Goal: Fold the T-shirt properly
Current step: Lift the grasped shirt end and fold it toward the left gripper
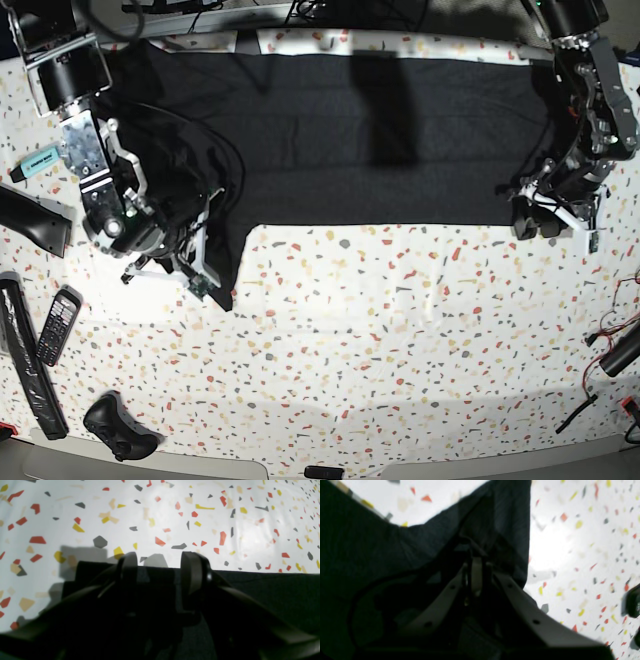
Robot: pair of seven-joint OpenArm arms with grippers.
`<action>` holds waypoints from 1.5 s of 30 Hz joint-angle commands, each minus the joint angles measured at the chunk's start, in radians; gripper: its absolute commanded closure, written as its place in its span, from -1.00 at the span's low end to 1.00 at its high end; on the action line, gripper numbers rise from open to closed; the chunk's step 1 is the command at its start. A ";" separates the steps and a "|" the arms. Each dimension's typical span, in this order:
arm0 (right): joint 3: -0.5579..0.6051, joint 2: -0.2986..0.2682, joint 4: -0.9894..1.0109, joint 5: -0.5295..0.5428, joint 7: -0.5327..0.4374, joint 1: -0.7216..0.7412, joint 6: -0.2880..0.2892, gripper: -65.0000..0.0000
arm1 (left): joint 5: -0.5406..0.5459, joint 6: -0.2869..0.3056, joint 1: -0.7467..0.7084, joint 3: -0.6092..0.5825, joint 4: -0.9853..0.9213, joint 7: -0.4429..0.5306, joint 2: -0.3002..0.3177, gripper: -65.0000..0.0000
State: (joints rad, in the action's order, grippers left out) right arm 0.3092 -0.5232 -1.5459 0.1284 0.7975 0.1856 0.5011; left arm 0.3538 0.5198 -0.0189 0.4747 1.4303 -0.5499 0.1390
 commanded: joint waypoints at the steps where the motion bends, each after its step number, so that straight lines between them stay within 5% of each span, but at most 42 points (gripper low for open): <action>1: -0.008 -0.011 -0.031 -0.002 -0.012 0.021 -0.009 1.00 | 0.013 0.004 0.016 0.001 0.019 0.023 0.011 0.17; 8: -0.008 -0.011 -0.169 0.002 0.005 -0.056 -0.008 1.00 | 0.012 0.004 0.016 0.001 0.019 0.023 0.011 0.17; 24: -0.008 -0.011 -0.640 0.002 0.043 -0.491 -0.003 1.00 | -0.040 0.003 0.016 0.001 0.019 0.027 0.011 0.17; 30: -0.008 -0.011 -0.708 0.002 0.081 -0.589 0.001 1.00 | -0.039 0.003 0.016 0.001 0.019 0.027 0.011 0.17; 34: -0.008 -0.012 -0.741 0.002 0.112 -0.638 0.060 1.00 | -0.039 0.003 0.016 0.001 0.019 0.027 0.011 0.17; 45: -0.008 -0.011 -0.787 0.005 0.145 -0.704 0.060 1.00 | -0.039 0.003 0.016 0.001 0.019 0.042 0.011 0.17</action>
State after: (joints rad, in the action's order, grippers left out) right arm 0.3061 -0.5266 -2.3104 0.1261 0.9585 -0.5182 0.5545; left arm 0.3019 0.5201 -0.0189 0.4747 1.4303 -0.5312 0.1390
